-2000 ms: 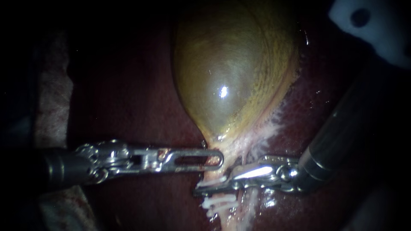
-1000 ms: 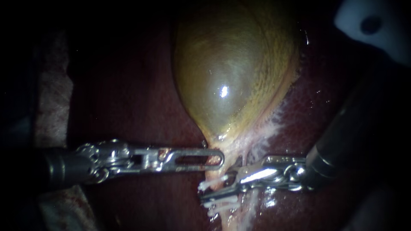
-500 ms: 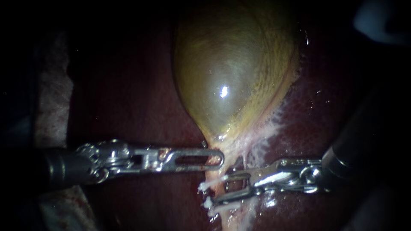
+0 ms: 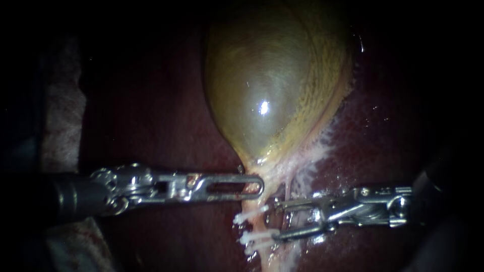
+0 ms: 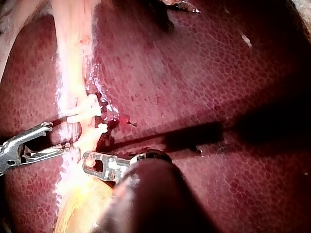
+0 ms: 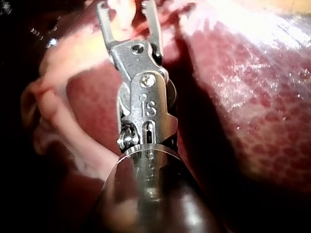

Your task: Going back third clip left tube

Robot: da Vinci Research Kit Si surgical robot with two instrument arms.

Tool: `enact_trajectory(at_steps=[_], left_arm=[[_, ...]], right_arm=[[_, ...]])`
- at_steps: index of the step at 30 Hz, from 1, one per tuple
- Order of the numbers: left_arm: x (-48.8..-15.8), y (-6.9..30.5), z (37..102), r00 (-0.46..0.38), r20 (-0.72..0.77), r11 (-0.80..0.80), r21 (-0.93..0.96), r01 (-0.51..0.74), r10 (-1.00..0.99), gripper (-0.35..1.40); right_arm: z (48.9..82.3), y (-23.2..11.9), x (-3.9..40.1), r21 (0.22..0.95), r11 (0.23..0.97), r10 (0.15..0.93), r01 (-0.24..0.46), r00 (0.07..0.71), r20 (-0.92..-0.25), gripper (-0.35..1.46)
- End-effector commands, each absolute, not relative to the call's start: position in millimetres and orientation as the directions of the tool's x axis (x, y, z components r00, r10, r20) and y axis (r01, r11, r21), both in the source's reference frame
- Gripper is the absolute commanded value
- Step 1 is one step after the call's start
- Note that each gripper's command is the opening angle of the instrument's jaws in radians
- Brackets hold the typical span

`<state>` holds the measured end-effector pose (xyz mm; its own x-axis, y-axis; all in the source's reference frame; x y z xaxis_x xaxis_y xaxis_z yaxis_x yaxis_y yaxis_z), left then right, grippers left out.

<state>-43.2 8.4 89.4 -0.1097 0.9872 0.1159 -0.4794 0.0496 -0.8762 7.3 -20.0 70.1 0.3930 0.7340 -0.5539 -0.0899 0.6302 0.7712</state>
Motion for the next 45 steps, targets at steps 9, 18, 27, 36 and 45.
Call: enact_trajectory(at_steps=[9, 18, 27, 36, 45], left_arm=[[-43.2, 8.5, 89.5, -0.11, 0.115, 0.049, -0.876, -0.479, 0.987, -0.35], [-43.4, 8.5, 89.7, -0.109, 0.115, 0.049, -0.876, -0.479, 0.987, -0.35], [-43.4, 8.6, 90.2, -0.11, 0.113, 0.047, -0.876, -0.479, 0.988, -0.35], [-43.4, 8.7, 90.5, -0.11, 0.112, 0.046, -0.876, -0.48, 0.988, -0.35], [-44.4, 8.7, 91.5, -0.109, 0.109, 0.044, -0.876, -0.479, 0.988, -0.35]], right_arm=[[68.0, -18.9, 4.0, 0.691, 0.72, 0.666, -0.068, 0.348, -0.659, 0.47], [66.5, -18.5, 0.2, 0.595, 0.802, 0.575, -0.053, 0.339, -0.745, 0.53], [65.6, -18.6, -1.8, 0.551, 0.833, 0.538, -0.055, 0.314, -0.782, 0.58], [65.7, -18.4, -2.4, 0.533, 0.843, 0.525, -0.069, 0.322, -0.788, 0.6], [65.8, -18.6, -2.5, 0.533, 0.844, 0.524, -0.069, 0.322, -0.788, 0.6]])
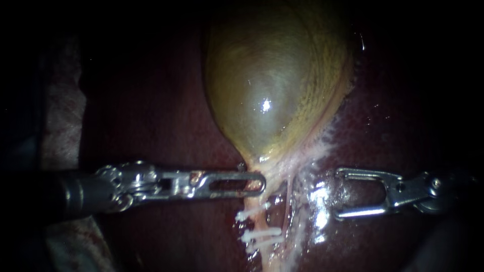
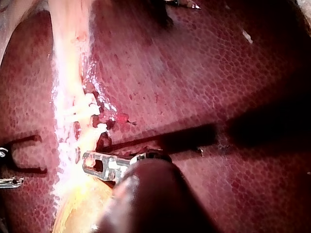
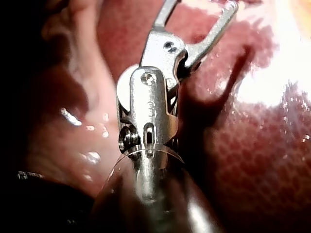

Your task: Going back third clip left tube

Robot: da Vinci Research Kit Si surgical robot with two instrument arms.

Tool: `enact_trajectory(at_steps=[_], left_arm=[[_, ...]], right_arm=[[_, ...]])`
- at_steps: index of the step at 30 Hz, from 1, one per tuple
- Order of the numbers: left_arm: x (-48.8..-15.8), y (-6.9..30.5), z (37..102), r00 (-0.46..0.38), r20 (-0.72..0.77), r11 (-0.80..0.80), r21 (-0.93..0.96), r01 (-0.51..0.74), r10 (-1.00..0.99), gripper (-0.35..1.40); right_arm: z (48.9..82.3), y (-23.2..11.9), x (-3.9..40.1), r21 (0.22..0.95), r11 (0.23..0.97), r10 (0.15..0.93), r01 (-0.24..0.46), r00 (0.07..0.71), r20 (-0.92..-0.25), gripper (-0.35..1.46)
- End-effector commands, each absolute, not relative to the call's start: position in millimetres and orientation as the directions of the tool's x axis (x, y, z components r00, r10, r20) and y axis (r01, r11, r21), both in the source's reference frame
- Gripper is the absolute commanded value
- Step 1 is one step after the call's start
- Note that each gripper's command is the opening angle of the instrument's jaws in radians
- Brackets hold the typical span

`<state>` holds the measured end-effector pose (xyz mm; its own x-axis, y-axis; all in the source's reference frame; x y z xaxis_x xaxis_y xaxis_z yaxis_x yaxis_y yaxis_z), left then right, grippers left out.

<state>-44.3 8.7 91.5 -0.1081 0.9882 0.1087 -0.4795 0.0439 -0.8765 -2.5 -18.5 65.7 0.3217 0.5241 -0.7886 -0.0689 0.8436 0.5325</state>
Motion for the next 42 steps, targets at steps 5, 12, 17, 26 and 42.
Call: enact_trajectory(at_steps=[5, 12, 17, 26, 42], left_arm=[[-45.5, 8.7, 92.3, -0.109, 0.109, 0.044, -0.877, -0.478, 0.988, -0.35], [-47.0, 9.1, 93.5, -0.108, 0.107, 0.043, -0.877, -0.478, 0.988, -0.35], [-48.0, 9.3, 94.3, -0.107, 0.107, 0.043, -0.878, -0.477, 0.988, -0.35], [-48.7, 9.3, 94.9, -0.107, 0.105, 0.042, -0.878, -0.477, 0.989, -0.35], [-48.8, 9.3, 94.9, -0.108, 0.106, 0.042, -0.878, -0.476, 0.988, -0.35]], right_arm=[[65.8, -18.7, -2.6, 0.532, 0.844, 0.524, -0.069, 0.322, -0.789, 0.6], [66.0, -18.8, -2.6, 0.531, 0.845, 0.523, -0.07, 0.321, -0.79, 0.6], [66.2, -19.0, -2.6, 0.53, 0.845, 0.522, -0.07, 0.321, -0.79, 0.6], [66.3, -19.2, -2.6, 0.529, 0.846, 0.521, -0.07, 0.32, -0.791, 0.6], [66.6, -19.3, -2.7, 0.527, 0.847, 0.52, -0.071, 0.32, -0.792, 0.6]])
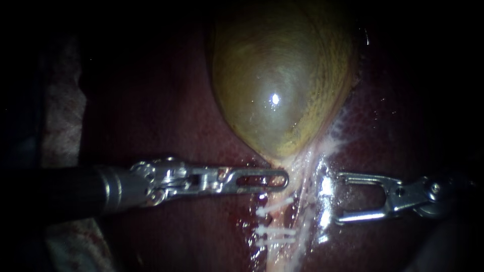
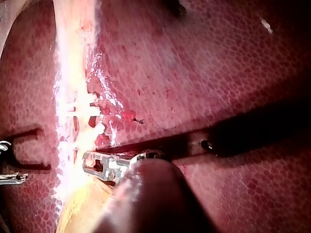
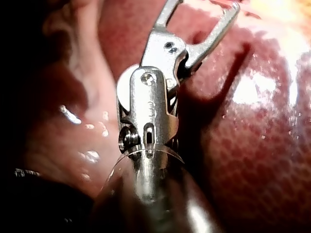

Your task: Going back third clip left tube

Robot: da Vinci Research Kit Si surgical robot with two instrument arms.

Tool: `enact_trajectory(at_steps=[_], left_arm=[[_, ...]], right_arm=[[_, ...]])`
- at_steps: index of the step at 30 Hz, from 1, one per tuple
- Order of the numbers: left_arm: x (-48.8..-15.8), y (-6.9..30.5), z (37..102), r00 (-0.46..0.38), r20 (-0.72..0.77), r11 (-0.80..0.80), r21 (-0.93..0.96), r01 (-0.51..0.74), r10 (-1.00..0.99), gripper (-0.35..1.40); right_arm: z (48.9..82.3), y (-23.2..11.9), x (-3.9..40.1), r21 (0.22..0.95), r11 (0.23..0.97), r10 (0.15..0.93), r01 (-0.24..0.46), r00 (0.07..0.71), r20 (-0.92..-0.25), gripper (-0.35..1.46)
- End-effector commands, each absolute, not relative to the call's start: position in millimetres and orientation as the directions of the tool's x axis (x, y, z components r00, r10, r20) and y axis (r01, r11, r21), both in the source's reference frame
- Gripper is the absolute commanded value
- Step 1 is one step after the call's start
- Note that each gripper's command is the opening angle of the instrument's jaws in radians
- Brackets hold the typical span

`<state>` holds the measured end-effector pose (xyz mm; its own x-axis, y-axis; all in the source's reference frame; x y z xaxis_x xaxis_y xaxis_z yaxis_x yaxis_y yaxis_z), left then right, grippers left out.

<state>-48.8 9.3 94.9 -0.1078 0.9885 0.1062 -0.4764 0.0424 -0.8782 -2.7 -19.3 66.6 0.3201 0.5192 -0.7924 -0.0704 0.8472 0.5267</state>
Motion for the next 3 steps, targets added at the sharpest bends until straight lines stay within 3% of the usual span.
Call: enact_trajectory(at_steps=[1, 3], left_arm=[[-48.8, 9.3, 94.9, -0.108, 0.106, 0.042, -0.878, -0.476, 0.988, -0.35], [-48.8, 9.3, 94.9, -0.108, 0.106, 0.042, -0.878, -0.476, 0.988, -0.35]], right_arm=[[66.6, -19.3, -2.7, 0.527, 0.847, 0.52, -0.071, 0.32, -0.792, 0.6], [66.7, -19.3, -2.7, 0.527, 0.847, 0.52, -0.071, 0.32, -0.792, 0.6]])
